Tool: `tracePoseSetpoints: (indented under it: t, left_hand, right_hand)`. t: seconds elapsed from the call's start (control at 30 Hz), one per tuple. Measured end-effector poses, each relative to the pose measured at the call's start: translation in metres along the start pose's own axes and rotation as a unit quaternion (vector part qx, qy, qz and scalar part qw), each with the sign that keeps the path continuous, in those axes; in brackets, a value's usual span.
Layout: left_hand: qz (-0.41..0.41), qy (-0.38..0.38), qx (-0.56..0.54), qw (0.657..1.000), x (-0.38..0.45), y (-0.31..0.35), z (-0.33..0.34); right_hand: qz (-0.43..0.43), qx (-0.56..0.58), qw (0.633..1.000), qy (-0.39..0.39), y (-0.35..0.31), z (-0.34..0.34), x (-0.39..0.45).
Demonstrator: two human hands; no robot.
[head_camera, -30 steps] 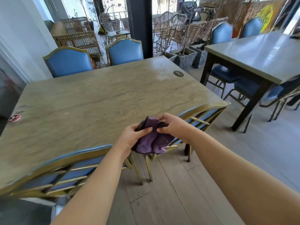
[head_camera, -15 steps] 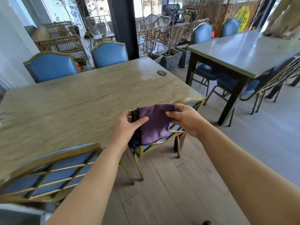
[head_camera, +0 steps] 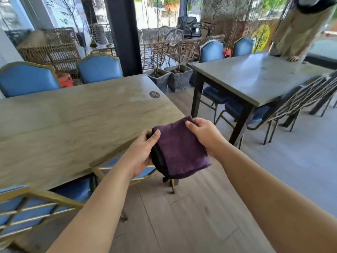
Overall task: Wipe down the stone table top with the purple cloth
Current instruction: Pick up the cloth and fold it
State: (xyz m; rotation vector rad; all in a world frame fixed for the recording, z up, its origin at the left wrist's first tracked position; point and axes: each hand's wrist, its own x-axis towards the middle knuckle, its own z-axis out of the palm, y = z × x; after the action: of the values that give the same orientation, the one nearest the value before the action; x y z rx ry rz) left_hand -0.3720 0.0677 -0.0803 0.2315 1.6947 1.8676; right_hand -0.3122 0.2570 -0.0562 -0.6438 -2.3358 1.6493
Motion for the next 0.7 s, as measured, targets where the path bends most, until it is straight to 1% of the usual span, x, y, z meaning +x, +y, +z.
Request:
tracePoseSetpoints:
  t: [0.07,0.13,0.17,0.3,0.4,0.47,0.57,0.7]
  left_hand:
    - [-0.033,0.017,-0.013,0.999,0.012,-0.004,0.019]
    - [-0.051,0.023,-0.032,0.998,0.022,-0.007,0.03]
    - [-0.056,0.012,-0.037,0.998,0.028,-0.008,0.032]
    - [-0.054,-0.052,-0.018,0.997,0.061,0.004,0.039]
    - [-0.055,-0.04,0.001,0.998,0.101,0.017,0.043]
    - [-0.049,-0.032,0.022,0.998,0.132,0.027,0.043]
    - [-0.032,-0.021,0.053,0.998,0.185,0.039,0.038]
    - [-0.031,-0.005,0.087,0.996,0.255,0.046,0.027]
  right_hand:
    - [0.075,0.035,0.996,-0.019,0.015,-0.016,0.008]
    - [0.114,0.065,0.991,-0.037,0.031,-0.027,0.018]
    - [0.123,0.086,0.987,-0.051,0.038,-0.033,0.024]
    - [0.122,0.174,0.969,-0.123,0.054,-0.049,0.057]
    - [0.089,0.193,0.967,-0.14,0.055,-0.055,0.099]
    - [0.045,0.148,0.978,-0.141,0.054,-0.056,0.135]
    - [-0.014,0.033,0.988,-0.15,0.05,-0.055,0.19]
    - [-0.039,-0.011,0.988,-0.152,0.053,-0.045,0.262]
